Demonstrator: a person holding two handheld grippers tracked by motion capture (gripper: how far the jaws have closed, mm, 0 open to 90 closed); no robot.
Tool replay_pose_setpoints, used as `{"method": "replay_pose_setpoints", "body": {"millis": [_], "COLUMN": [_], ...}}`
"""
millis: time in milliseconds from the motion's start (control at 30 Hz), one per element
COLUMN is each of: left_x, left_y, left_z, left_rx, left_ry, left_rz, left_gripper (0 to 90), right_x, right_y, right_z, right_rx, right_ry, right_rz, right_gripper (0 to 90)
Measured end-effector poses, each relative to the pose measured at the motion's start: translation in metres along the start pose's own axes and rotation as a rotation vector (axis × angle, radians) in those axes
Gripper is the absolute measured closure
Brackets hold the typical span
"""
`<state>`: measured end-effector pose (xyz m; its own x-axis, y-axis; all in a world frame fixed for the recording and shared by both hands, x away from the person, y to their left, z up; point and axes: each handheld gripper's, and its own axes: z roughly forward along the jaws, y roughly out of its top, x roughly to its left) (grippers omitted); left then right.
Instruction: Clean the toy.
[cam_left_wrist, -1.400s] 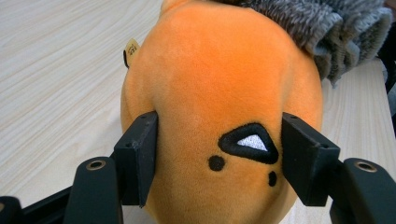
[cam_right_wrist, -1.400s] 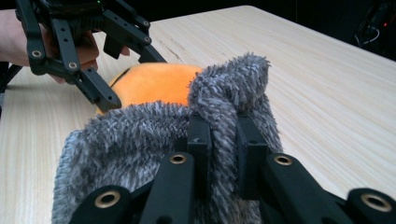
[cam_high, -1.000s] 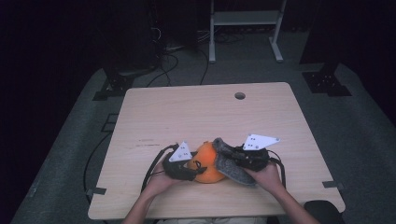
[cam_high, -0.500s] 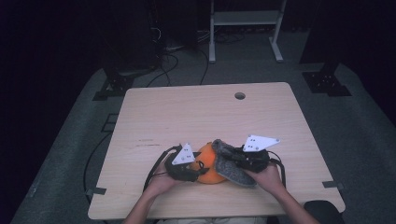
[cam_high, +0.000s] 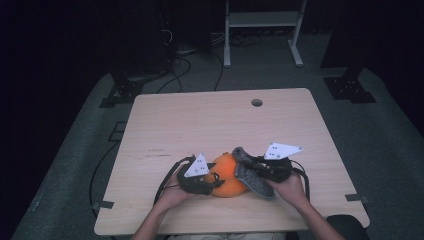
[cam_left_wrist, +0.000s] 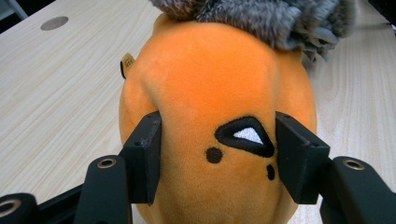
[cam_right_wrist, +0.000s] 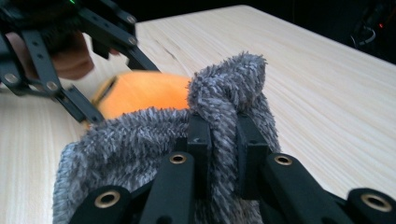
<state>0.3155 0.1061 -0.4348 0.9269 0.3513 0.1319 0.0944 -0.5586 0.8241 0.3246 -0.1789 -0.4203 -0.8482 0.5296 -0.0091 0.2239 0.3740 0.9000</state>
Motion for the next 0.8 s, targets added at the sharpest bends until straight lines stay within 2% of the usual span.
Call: {"method": "replay_pose_setpoints", "body": {"millis": [133,200,267,333,400,533,600,667,733,800], "left_x": [-0.003,-0.006,-0.007,-0.006,-0.005,-0.002,-0.002,-0.003,-0.004,-0.001], "left_y": [0.002,0.004,0.004,0.003,0.002,0.000,0.000,0.002,0.004,0.005], "left_z": [0.001,0.002,0.002,0.001,0.000,0.000,0.001,0.002,0.003,0.001], "left_rx": [0.007,0.012,0.020,0.014,0.011,0.006,0.001,0.004,0.009,0.016], "left_ry": [0.006,0.010,0.017,0.016,0.013,0.007,0.006,0.006,0.001,-0.014], "left_rz": [0.024,0.043,0.052,0.033,0.024,0.002,-0.005,-0.001,-0.008,-0.032], "left_gripper": [40.1,40.0,40.1,40.2,40.3,39.8,39.1,38.1,35.1,27.2], "right_x": [0.002,0.007,0.012,0.012,0.004,-0.009,-0.010,-0.006,0.002,0.007], "right_y": [-0.004,-0.001,0.003,0.005,0.003,-0.006,-0.010,-0.007,-0.001,0.001], "right_z": [-0.006,-0.005,-0.002,0.001,0.001,-0.006,-0.009,-0.009,-0.005,0.000], "right_rx": [0.013,-0.010,-0.024,-0.019,-0.012,0.037,0.043,0.012,-0.015,0.002], "right_ry": [0.004,0.032,0.048,0.038,0.035,-0.018,-0.006,0.029,0.058,0.055], "right_rz": [-0.003,-0.001,-0.019,-0.027,0.003,0.029,0.047,0.054,0.029,-0.008], "right_gripper": [78.5,78.4,78.4,78.5,78.5,78.6,78.6,78.6,78.6,78.6]}}
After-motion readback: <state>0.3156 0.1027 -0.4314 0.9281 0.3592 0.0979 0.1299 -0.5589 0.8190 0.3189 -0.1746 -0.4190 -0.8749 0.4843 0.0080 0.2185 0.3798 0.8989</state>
